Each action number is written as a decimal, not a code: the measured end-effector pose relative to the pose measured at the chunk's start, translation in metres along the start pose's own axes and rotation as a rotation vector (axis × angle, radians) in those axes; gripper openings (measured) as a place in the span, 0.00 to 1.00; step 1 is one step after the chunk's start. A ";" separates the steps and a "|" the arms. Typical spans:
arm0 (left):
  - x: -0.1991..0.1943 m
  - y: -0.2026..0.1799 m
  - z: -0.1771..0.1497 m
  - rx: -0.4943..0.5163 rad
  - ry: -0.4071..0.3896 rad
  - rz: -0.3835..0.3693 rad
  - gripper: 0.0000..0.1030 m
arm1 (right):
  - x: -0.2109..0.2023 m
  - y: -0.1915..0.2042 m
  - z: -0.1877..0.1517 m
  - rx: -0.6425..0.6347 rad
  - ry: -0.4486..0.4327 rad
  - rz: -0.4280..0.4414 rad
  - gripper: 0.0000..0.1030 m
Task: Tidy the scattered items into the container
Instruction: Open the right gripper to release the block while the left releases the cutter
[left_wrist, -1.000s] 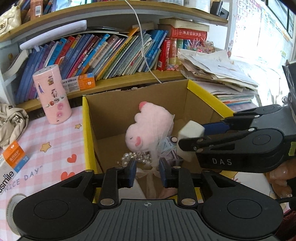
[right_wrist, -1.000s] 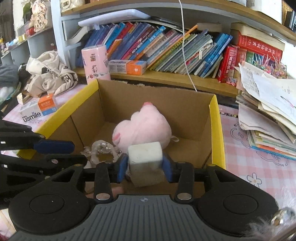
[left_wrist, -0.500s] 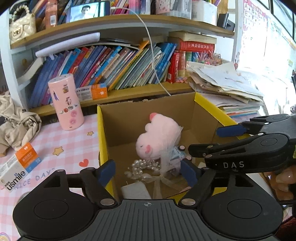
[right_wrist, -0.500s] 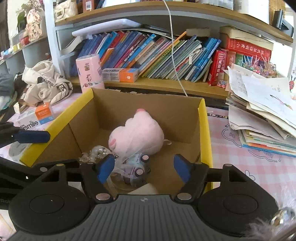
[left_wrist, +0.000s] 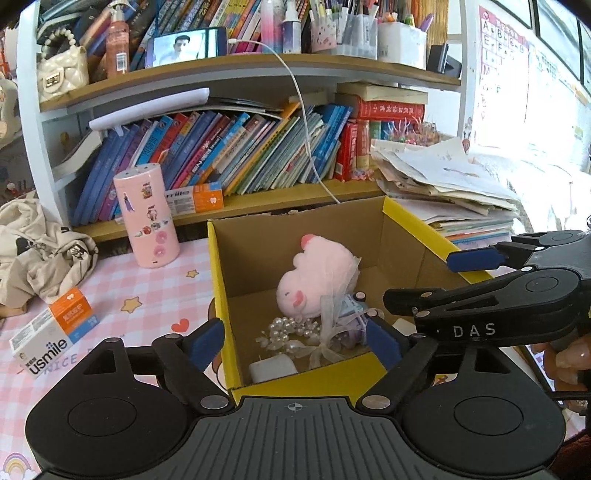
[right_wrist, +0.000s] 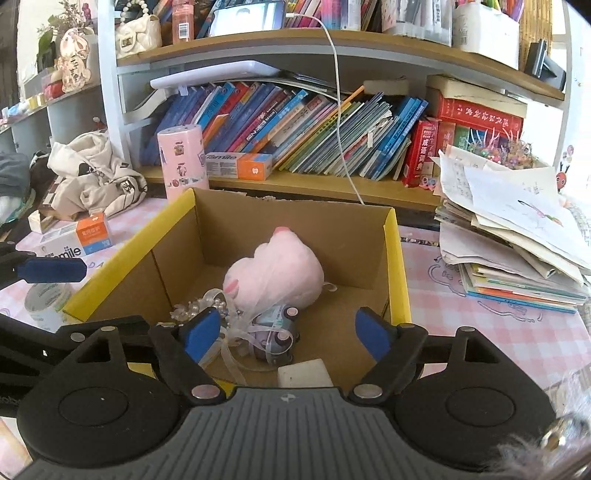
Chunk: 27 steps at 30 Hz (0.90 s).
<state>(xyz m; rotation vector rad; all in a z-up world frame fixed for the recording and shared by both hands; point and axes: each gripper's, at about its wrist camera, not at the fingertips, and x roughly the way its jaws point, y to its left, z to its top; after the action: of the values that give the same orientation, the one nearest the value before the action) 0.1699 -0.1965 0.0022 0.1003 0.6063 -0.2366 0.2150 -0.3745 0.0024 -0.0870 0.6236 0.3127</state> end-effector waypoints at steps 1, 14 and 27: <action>-0.002 0.000 -0.001 -0.001 -0.003 -0.001 0.84 | -0.002 0.001 0.000 -0.002 -0.001 -0.003 0.78; -0.023 0.013 -0.010 0.001 -0.054 -0.029 0.86 | -0.025 0.024 -0.007 -0.014 -0.023 -0.064 0.83; -0.048 0.039 -0.026 0.001 -0.081 -0.071 0.89 | -0.045 0.060 -0.016 -0.008 -0.023 -0.128 0.84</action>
<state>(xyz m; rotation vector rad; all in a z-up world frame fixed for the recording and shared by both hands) 0.1266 -0.1454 0.0092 0.0699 0.5302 -0.3082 0.1521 -0.3321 0.0165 -0.1305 0.5912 0.1921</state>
